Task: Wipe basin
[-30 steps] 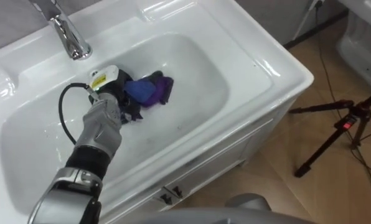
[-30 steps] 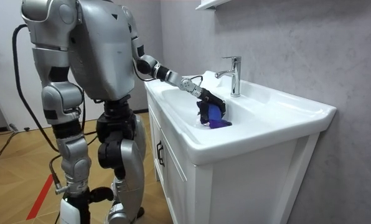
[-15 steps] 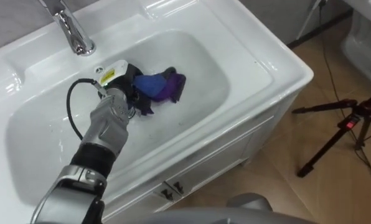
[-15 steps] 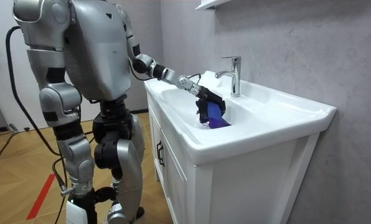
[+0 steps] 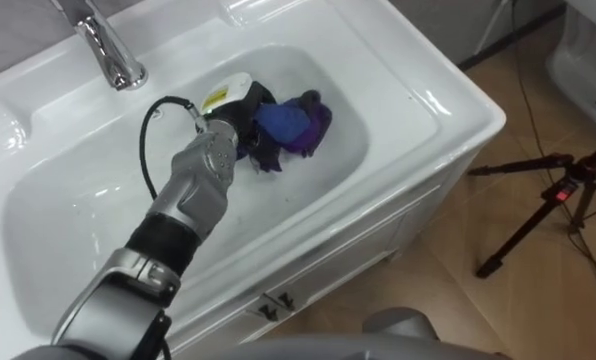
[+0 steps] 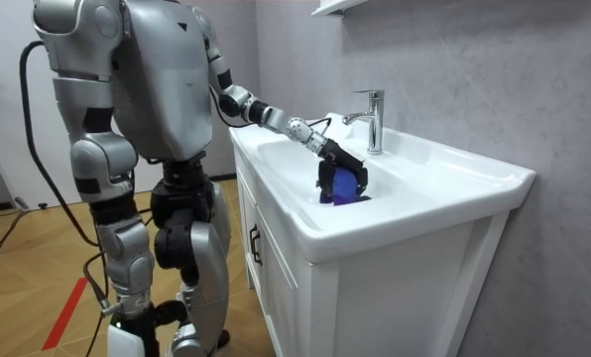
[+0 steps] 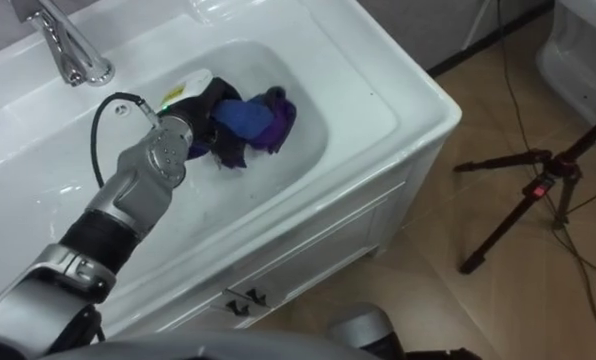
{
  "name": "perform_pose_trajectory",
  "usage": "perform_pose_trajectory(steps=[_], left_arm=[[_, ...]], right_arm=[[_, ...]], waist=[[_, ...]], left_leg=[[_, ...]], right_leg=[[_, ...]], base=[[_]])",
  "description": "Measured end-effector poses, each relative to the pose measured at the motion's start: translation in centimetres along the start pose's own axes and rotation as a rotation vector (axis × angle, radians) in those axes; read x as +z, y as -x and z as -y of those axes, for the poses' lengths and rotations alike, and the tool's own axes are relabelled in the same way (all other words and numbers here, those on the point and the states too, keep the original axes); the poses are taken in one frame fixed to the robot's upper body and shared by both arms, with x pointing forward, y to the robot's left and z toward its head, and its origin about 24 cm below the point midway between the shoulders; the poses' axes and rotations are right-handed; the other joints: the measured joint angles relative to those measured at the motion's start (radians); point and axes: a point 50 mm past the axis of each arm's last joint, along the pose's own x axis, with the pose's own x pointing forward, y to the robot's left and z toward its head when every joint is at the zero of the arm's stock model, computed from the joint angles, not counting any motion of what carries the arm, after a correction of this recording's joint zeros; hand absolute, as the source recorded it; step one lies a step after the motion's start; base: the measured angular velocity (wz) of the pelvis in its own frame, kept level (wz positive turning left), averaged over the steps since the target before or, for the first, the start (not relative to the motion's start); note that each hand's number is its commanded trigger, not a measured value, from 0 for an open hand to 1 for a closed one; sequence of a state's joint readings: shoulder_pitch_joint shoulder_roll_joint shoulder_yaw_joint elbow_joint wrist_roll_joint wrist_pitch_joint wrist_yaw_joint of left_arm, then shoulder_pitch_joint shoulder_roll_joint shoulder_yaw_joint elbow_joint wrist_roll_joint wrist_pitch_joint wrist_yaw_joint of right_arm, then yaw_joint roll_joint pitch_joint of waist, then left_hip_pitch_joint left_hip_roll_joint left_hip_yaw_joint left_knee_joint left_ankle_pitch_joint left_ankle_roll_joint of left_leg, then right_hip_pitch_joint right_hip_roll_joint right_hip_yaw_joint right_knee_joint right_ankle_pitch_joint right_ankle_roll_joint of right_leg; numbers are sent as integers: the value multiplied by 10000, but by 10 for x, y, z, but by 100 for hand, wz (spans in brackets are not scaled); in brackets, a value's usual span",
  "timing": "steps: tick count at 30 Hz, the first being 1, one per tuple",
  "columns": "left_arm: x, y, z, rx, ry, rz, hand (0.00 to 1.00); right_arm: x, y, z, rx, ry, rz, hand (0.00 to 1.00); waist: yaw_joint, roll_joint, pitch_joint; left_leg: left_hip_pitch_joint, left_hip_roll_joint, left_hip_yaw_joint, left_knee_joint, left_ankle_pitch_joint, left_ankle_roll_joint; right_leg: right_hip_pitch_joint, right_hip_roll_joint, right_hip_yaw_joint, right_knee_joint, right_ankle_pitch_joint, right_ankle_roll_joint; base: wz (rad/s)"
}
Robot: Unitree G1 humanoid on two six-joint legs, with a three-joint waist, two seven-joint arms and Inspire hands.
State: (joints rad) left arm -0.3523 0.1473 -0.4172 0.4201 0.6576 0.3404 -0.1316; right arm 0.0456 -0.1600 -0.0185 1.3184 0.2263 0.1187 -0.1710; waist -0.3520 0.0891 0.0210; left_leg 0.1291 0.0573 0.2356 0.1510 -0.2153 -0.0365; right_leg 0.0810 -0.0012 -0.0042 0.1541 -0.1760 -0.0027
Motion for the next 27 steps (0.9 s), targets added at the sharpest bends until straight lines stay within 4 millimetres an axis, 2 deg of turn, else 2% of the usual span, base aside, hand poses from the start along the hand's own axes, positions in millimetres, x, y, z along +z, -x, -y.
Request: perform_pose_trajectory(steps=[7, 17, 22, 27], left_arm=[[11, 2, 3, -545, -173, 486, 100], [15, 7, 6, -742, -238, 1139, 100], [2, 14, 28, -1368, 553, 1099, 100], [-15, 23, 42, -1522, 1236, 702, 100]], right_arm=[[20, 1, -7, 362, 203, 791, 0], [21, 2, -9, 531, -159, 895, 0], [16, 1, -8, 656, -238, 781, 0], [11, 2, -12, 827, -391, 627, 0]], waist=[[16, -13, 7], [228, -18, 3], [610, -120, 38], [924, -295, -34]], left_leg=[[-21, 1, -40, -4, 0, 0], [-3, -2, -182, -4, 0, 0], [131, 8, -271, -35, 0, 1], [157, 2, -368, -26, 0, 1]], right_leg=[[23, -16, -155, 2, 2, 0], [62, -23, -280, 7, 3, 1], [175, -2, -264, 7, 3, 1], [183, 8, -284, -34, 1, -1]], base=[[5], [1], [0], [2]])
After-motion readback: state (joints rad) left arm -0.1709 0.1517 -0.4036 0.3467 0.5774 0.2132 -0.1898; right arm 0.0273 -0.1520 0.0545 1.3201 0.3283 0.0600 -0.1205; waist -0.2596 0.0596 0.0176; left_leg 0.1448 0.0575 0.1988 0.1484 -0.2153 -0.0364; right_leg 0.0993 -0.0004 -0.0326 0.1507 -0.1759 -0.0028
